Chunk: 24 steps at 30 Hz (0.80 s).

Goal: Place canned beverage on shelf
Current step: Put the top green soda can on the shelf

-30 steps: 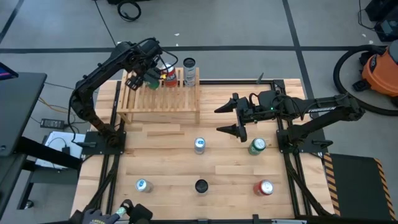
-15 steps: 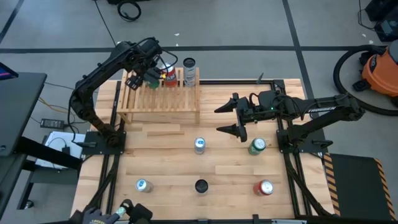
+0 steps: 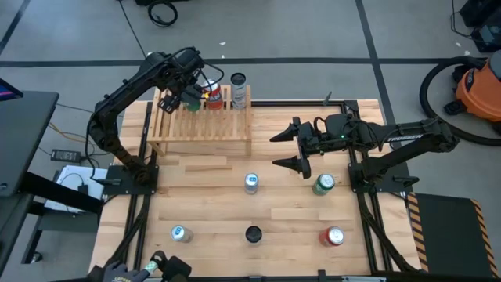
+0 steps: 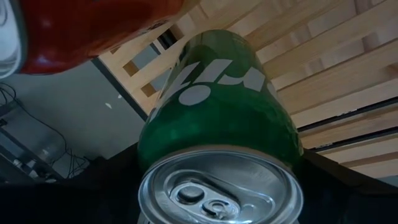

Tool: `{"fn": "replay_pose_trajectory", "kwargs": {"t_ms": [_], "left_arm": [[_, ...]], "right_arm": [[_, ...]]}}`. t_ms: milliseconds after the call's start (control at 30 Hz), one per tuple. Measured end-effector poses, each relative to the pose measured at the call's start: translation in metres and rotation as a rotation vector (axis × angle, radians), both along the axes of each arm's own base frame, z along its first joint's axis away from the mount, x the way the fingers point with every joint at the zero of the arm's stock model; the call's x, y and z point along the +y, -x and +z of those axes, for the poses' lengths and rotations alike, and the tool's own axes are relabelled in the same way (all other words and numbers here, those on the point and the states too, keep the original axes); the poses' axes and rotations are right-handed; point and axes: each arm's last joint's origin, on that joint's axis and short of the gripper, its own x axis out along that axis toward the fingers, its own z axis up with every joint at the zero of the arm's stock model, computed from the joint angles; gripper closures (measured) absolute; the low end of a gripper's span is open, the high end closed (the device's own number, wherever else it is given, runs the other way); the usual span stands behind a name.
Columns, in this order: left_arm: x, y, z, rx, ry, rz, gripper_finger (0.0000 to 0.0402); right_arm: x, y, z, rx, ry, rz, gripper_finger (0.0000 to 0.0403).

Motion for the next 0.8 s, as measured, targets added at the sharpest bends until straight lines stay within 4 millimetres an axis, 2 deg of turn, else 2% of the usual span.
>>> {"fn": "replay_pose_trajectory", "kwargs": {"t_ms": [800], "left_arm": [[0.0005, -0.0011, 0.0005, -0.007, -0.009, -0.009, 0.0083]], "right_arm": [[0.0, 0.0, 0.0, 0.0, 0.0, 0.0, 0.0031]]}}
